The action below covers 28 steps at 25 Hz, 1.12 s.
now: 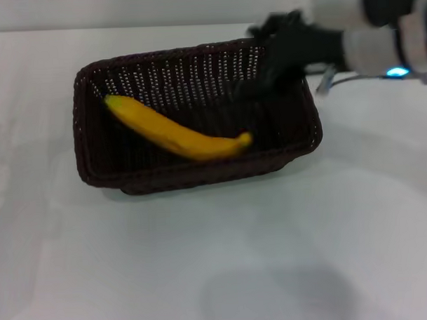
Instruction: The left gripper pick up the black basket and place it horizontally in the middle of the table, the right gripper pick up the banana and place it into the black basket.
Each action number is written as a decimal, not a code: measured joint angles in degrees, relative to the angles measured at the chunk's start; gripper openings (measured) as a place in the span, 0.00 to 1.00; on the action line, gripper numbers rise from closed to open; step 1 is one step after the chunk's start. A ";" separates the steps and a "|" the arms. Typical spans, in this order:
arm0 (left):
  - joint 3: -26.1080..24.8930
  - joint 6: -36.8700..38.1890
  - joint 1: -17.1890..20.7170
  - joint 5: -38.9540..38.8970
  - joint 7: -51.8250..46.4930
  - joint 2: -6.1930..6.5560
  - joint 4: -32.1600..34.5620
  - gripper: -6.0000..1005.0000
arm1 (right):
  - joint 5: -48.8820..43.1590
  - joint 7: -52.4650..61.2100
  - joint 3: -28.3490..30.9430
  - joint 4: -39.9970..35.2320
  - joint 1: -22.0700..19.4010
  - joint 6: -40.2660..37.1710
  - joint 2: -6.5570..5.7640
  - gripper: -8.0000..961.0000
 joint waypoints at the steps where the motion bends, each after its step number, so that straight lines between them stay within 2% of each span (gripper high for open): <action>1: 0.02 -0.18 0.07 0.00 -0.01 0.00 -0.01 0.89 | 1.24 -0.54 0.39 1.10 -2.32 -3.11 -0.04 0.79; 3: 0.00 -0.77 0.37 -0.02 -0.02 -0.01 -0.02 0.89 | 5.69 -2.33 0.89 2.14 -6.99 -10.60 -0.20 0.83; 6: -0.05 -1.81 1.47 -0.21 -0.04 -0.03 -0.03 0.89 | 19.70 -9.01 1.63 1.41 -13.13 -22.18 -0.44 0.88; 7: -0.08 -1.93 1.85 -0.54 -0.04 -0.03 -0.03 0.89 | 24.21 -11.49 2.08 0.63 -14.38 -23.92 -0.46 0.89; 10: -0.13 -1.99 2.90 -1.87 -0.05 -0.06 -0.10 0.89 | 46.73 -23.79 4.90 -4.99 -17.50 -26.01 -0.47 0.91; 12: -0.11 -2.04 3.02 -2.30 -0.06 -0.10 -0.56 0.89 | 64.65 -34.21 9.01 -13.51 -18.00 -21.37 -0.47 0.91; 13: -0.04 -2.05 2.87 -2.30 -0.06 -0.12 -0.79 0.89 | 70.23 -36.98 11.05 -17.74 -17.60 -18.27 -0.49 0.91; 16: 0.13 -2.14 2.27 -2.32 -0.12 -0.14 -1.36 0.89 | 89.02 -47.25 20.28 -40.34 -13.22 3.14 -0.50 0.91; 17: 0.19 -2.16 2.18 -2.31 -0.33 -0.14 -1.42 0.89 | 90.81 -48.88 21.46 -44.04 -12.39 6.62 -0.43 0.91; 18: 0.23 -2.20 2.21 -2.34 -0.53 -0.13 -1.43 0.89 | 94.12 -53.98 24.40 -52.08 -10.61 13.99 -0.39 0.91; 21: 0.28 -2.26 2.44 -2.33 -1.12 -0.13 -1.58 0.89 | 96.48 -69.20 27.65 -64.33 -9.30 23.33 -0.22 0.91; 23: 0.25 -2.29 2.61 -2.34 -1.02 -0.13 -1.96 0.89 | 97.33 -81.17 27.50 -67.32 -9.60 23.79 -0.14 0.91; 25: 0.26 -2.47 2.76 -2.30 -0.26 -0.13 -2.35 0.89 | 98.97 -92.49 27.20 -70.19 -9.73 19.91 -0.08 0.91; 28: 0.29 -3.82 2.85 -2.04 2.32 -0.17 -3.17 0.89 | 101.97 -102.27 27.32 -73.63 -9.80 14.50 -0.05 0.91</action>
